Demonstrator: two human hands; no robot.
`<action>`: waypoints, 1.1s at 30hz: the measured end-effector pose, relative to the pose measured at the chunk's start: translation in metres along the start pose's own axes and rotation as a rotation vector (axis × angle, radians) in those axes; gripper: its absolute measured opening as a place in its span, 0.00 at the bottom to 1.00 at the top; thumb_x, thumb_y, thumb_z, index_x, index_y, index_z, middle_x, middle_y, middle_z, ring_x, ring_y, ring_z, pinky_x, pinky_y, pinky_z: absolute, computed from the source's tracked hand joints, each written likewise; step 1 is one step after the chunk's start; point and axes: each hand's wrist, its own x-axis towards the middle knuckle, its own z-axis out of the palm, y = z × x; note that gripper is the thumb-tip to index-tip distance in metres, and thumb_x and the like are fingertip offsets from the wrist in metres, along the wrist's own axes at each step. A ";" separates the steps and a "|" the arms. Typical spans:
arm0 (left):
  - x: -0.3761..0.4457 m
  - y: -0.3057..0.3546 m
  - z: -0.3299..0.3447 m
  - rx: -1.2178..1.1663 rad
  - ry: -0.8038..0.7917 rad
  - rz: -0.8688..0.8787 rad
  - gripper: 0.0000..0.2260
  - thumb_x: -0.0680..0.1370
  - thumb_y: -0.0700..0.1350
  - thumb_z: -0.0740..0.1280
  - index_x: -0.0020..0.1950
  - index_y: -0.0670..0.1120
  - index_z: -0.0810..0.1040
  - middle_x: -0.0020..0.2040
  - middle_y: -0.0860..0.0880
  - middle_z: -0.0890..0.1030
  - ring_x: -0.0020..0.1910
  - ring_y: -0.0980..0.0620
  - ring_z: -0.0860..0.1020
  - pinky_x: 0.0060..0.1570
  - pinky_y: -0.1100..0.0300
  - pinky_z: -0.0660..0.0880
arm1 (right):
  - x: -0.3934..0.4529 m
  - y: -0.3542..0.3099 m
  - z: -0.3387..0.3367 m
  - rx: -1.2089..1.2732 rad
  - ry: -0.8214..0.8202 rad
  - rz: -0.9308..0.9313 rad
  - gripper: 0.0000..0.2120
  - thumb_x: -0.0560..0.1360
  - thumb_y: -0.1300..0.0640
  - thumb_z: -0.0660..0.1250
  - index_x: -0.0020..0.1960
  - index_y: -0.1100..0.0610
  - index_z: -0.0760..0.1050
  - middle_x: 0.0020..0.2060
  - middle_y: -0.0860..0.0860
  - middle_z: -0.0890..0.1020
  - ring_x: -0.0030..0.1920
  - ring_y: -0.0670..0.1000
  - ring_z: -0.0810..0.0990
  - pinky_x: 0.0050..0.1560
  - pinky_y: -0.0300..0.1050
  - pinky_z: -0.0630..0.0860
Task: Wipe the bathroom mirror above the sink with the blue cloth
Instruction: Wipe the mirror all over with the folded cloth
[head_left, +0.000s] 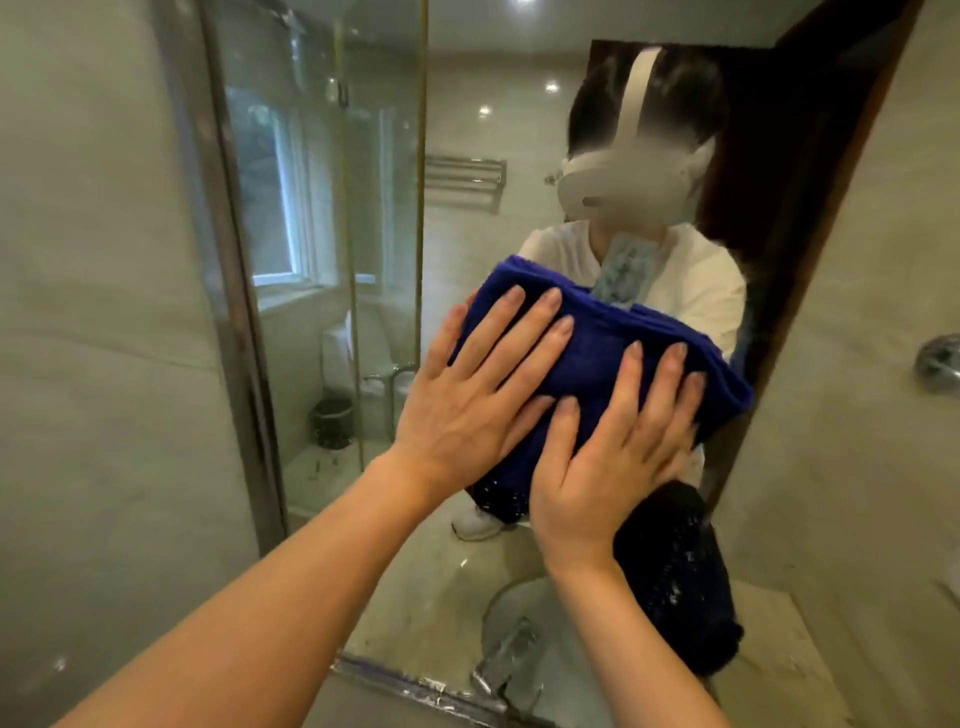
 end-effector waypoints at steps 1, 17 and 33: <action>-0.011 -0.013 0.000 0.023 -0.006 -0.020 0.24 0.84 0.53 0.55 0.78 0.46 0.58 0.77 0.46 0.61 0.78 0.45 0.58 0.75 0.43 0.55 | -0.005 -0.010 0.007 -0.006 -0.025 -0.031 0.27 0.80 0.51 0.59 0.76 0.58 0.59 0.75 0.59 0.60 0.77 0.59 0.55 0.75 0.60 0.53; -0.107 -0.119 -0.013 0.148 -0.047 -0.612 0.24 0.85 0.50 0.52 0.79 0.43 0.56 0.79 0.46 0.58 0.79 0.42 0.53 0.76 0.42 0.49 | -0.030 -0.142 0.081 -0.022 -0.280 -0.445 0.27 0.80 0.51 0.60 0.77 0.56 0.61 0.76 0.54 0.62 0.77 0.55 0.55 0.76 0.54 0.50; -0.096 -0.015 -0.059 -0.718 0.126 -1.636 0.35 0.73 0.45 0.75 0.76 0.53 0.62 0.71 0.52 0.66 0.63 0.56 0.71 0.61 0.59 0.71 | -0.020 -0.068 0.026 -0.113 -0.419 -0.806 0.22 0.79 0.55 0.62 0.73 0.53 0.70 0.74 0.50 0.67 0.71 0.53 0.69 0.71 0.51 0.64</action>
